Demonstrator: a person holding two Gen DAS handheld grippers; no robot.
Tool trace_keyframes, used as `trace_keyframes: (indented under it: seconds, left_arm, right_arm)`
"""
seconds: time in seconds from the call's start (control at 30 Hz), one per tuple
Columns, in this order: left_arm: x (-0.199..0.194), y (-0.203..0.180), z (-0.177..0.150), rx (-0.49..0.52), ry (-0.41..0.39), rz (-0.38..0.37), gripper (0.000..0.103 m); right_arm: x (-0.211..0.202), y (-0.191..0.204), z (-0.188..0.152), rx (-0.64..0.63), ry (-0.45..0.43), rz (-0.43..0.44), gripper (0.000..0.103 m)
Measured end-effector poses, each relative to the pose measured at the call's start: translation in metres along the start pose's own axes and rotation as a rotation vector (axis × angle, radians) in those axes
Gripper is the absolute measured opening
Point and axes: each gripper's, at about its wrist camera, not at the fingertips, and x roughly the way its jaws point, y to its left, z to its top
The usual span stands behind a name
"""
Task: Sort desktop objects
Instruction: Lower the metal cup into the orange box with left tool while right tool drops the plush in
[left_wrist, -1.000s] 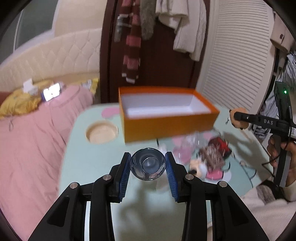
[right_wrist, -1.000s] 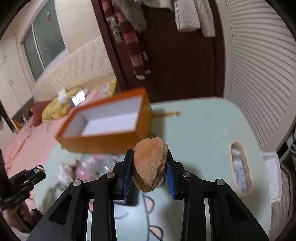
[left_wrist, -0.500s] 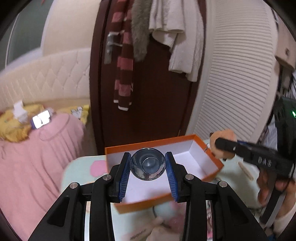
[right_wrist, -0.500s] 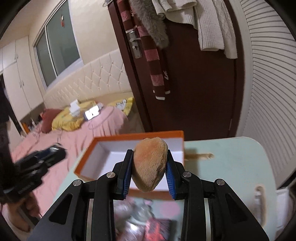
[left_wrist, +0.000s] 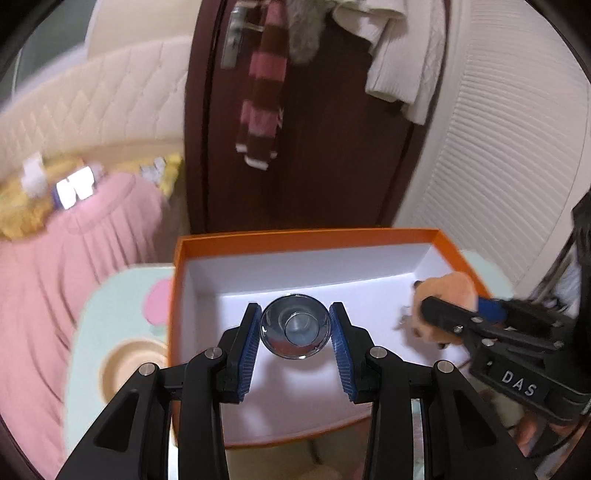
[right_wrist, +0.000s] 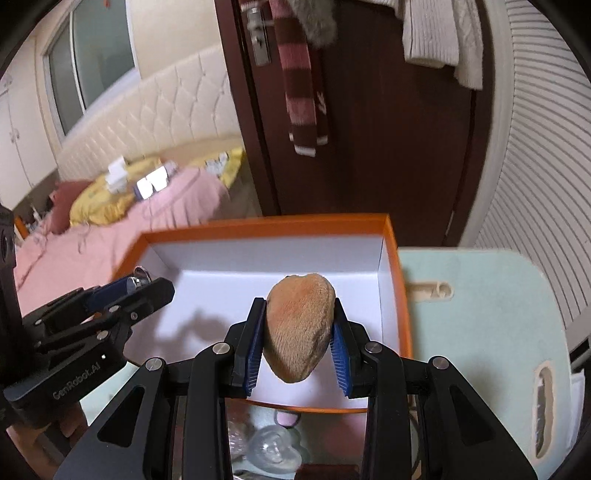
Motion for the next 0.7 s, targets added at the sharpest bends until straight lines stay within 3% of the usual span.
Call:
trace_keyframes:
  seconds: [0.5,0.53,0.57,0.7]
  left_arm:
    - [0.002,0.003,-0.003,0.002,0.004,-0.005,0.038]
    - [0.001,0.003,-0.003,-0.002,-0.001,-0.011,0.047]
    - [0.0,0.003,-0.003,-0.005,-0.005,-0.018,0.066]
    - [-0.008,0.0,-0.003,-0.008,-0.028,-0.03,0.083]
  right_arm:
    - [0.0,0.0,-0.004,-0.039,-0.018,-0.037,0.035]
    - [-0.001,0.0,-0.004,-0.035,-0.018,-0.034,0.036]
    - [-0.001,-0.001,-0.004,-0.032,-0.018,-0.032,0.037]
    - [-0.003,-0.002,-0.004,-0.018,-0.02,-0.022,0.038]
